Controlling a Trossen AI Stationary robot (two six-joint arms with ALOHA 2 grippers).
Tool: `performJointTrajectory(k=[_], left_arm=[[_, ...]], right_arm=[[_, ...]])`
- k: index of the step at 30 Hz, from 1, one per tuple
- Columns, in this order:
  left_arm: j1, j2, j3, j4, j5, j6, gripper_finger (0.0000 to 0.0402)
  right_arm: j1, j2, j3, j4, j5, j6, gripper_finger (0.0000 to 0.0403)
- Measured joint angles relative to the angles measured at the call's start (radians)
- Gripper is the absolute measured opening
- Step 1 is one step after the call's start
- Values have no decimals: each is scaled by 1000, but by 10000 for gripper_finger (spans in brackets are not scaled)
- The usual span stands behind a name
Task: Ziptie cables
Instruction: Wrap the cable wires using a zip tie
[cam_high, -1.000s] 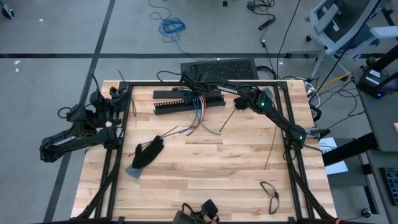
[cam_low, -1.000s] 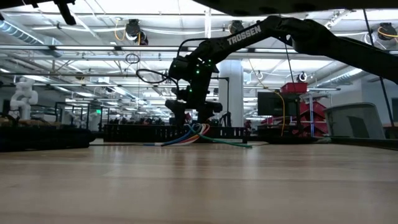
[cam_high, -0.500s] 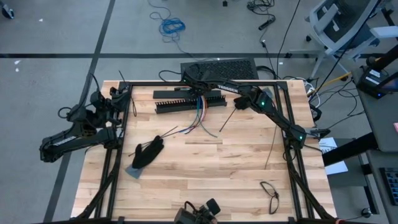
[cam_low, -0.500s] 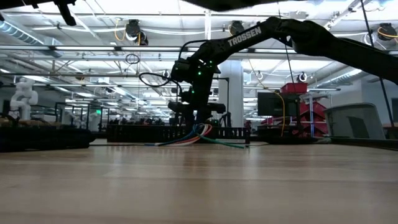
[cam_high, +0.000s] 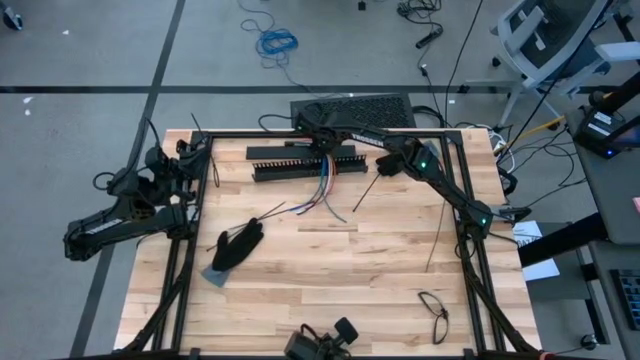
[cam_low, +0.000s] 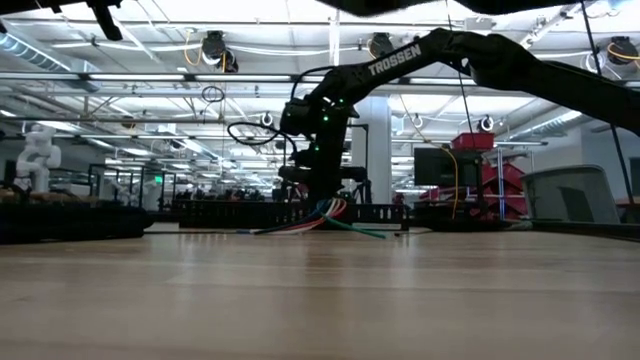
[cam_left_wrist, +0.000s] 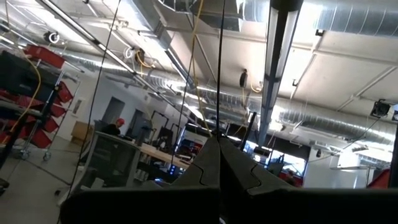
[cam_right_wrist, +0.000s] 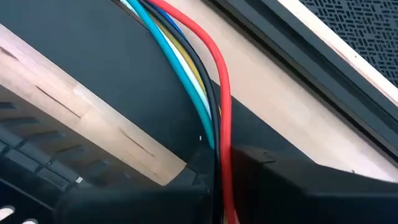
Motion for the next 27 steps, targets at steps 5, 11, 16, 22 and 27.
performJointTrajectory(k=[5,11,16,22,27], left_arm=[[0,0,0,4,0,0,0],[0,0,0,11,1,-6,0],[0,-22,0,12,7,17,0],[0,-69,0,4,7,27,0],[0,-79,0,-105,-19,45,0]], right_arm=[[8,-8,0,6,17,-18,15],[21,-63,-1,9,14,-33,14],[23,-127,-1,-4,24,-47,13],[22,-235,-1,-33,71,-74,13],[29,-347,-1,-42,75,-81,13]])
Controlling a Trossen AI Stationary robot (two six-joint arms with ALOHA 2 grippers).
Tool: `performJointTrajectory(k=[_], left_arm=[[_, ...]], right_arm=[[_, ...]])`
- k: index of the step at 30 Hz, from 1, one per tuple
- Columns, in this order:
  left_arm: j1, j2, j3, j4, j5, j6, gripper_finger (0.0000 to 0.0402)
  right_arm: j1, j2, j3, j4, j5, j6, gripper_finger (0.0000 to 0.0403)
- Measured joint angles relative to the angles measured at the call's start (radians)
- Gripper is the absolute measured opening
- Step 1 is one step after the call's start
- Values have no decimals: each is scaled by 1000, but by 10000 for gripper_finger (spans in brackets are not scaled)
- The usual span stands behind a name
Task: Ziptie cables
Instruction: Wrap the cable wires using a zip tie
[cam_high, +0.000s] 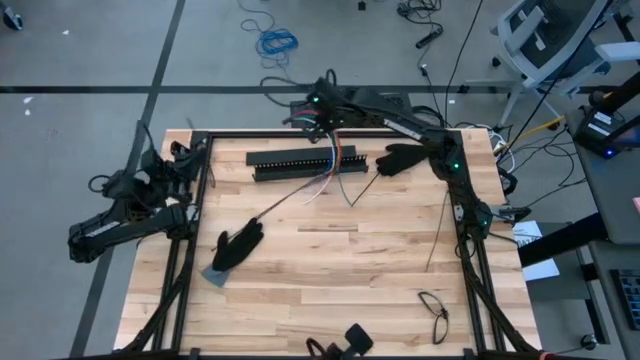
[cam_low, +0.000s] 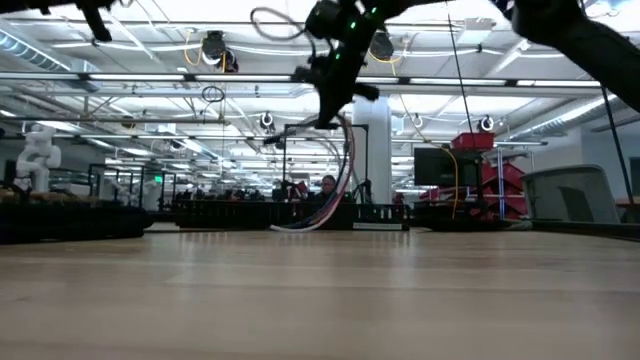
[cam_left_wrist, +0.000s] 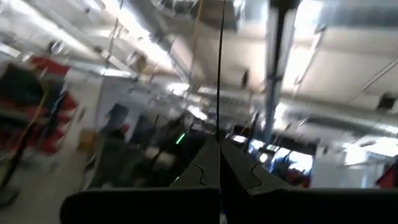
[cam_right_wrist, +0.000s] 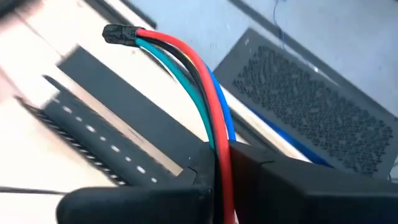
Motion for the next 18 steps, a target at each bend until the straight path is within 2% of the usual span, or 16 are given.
performJointTrajectory(k=[5,8,11,13,15,18], left_arm=[[0,12,0,-201,-75,2,0],[0,39,0,-277,-159,21,0],[0,82,0,-256,-282,41,0],[0,125,0,-215,-321,59,0],[1,184,0,-179,-301,54,0],[1,289,0,-94,-142,51,0]], right_arm=[[36,-105,0,-88,0,-19,13],[77,-157,1,-178,0,-25,13],[131,-185,1,-258,-7,-12,12],[174,-193,1,-278,-10,-2,12],[214,-196,1,-288,-12,7,12],[264,-195,1,-268,-13,27,12]])
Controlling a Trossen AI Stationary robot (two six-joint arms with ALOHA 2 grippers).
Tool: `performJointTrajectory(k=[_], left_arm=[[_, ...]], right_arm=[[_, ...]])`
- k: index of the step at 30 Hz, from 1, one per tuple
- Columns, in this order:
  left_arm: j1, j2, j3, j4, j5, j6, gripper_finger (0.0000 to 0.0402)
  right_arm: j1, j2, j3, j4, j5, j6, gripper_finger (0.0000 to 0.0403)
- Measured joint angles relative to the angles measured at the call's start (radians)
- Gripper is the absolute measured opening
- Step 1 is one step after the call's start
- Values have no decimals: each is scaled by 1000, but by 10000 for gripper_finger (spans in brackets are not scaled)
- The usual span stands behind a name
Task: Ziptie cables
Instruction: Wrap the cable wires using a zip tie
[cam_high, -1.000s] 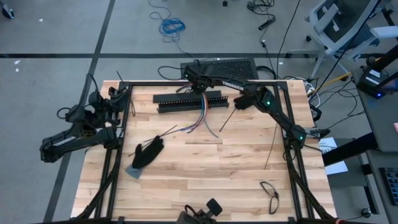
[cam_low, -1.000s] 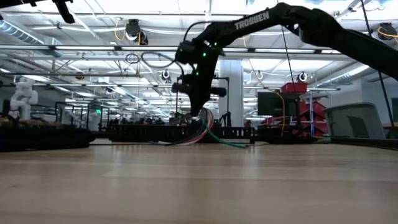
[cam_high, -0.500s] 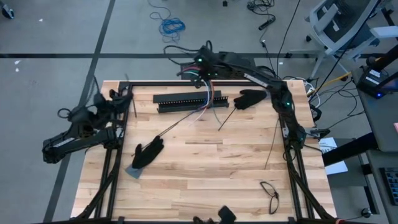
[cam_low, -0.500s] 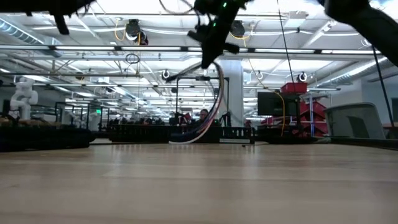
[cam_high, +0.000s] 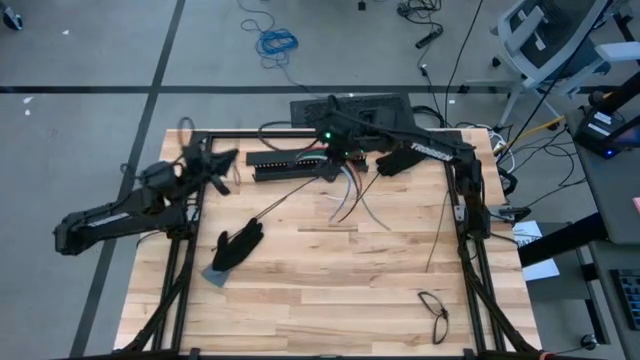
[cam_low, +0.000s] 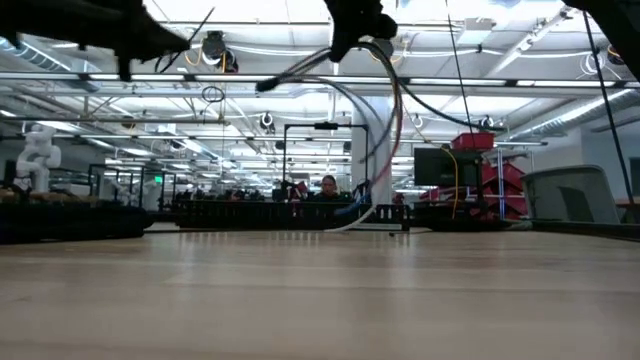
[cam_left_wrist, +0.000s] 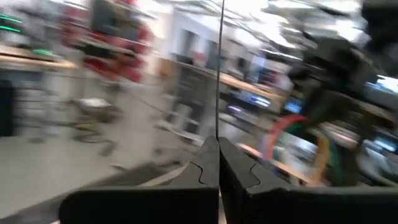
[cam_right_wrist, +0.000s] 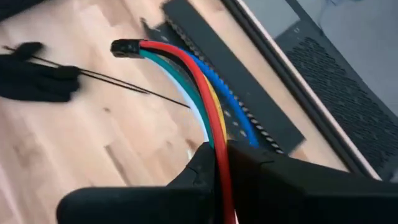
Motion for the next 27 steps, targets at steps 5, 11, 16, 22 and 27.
performJointTrajectory(k=[5,11,16,22,27], left_arm=[[-1,184,13,142,230,1,0],[8,355,40,334,276,72,0],[48,444,41,651,278,63,0],[92,499,41,814,355,-81,0],[91,500,41,878,476,-157,0]], right_arm=[[58,3,0,24,1,7,12],[105,4,0,49,1,24,12],[124,10,0,73,5,28,12],[120,9,0,93,59,34,12],[114,9,0,140,58,21,12]])
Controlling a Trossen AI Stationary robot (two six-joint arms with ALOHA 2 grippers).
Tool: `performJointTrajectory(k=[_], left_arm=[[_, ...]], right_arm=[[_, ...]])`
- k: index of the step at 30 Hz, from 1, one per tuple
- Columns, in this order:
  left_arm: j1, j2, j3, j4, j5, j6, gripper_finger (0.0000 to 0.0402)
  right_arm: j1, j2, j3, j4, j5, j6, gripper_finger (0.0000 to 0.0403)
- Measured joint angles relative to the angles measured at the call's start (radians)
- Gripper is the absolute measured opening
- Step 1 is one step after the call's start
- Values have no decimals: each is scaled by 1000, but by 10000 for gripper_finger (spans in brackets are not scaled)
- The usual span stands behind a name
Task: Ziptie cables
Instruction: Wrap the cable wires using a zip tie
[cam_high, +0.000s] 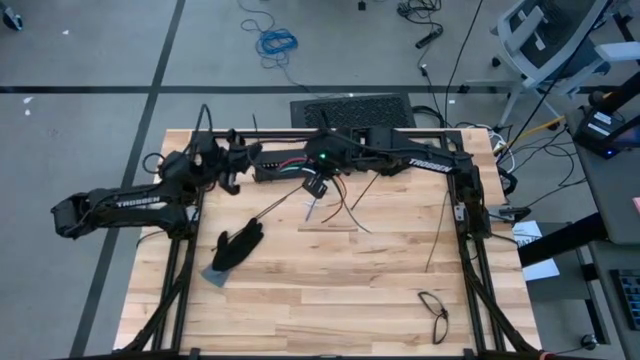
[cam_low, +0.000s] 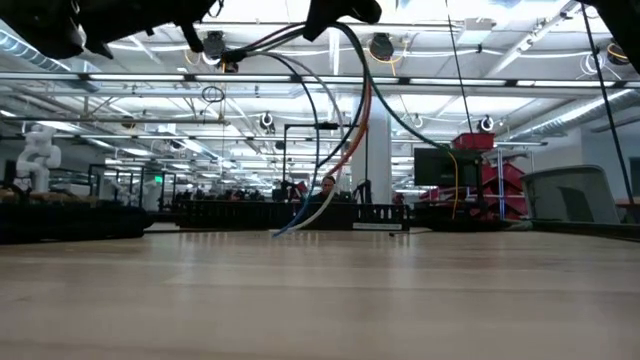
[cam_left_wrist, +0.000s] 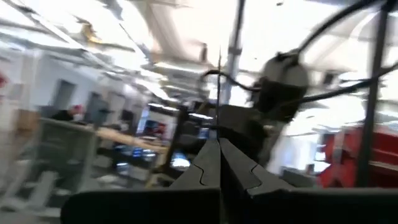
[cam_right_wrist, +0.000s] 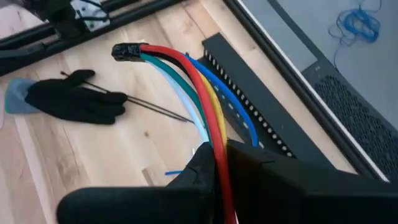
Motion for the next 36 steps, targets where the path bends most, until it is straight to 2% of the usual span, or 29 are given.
performJointTrajectory(k=[3,15,24,31,36], left_arm=[[0,-11,0,0,36,-1,0],[86,-22,0,7,10,24,0],[98,7,0,121,-28,-39,0],[106,-5,0,122,-26,-30,0],[122,-20,0,121,-26,-58,0]], right_arm=[[0,-1,0,36,-12,-7,12],[37,-86,-1,39,-15,54,12],[45,-42,-2,157,21,39,12],[35,-77,-1,71,40,31,12],[32,-93,-1,108,65,32,12]])
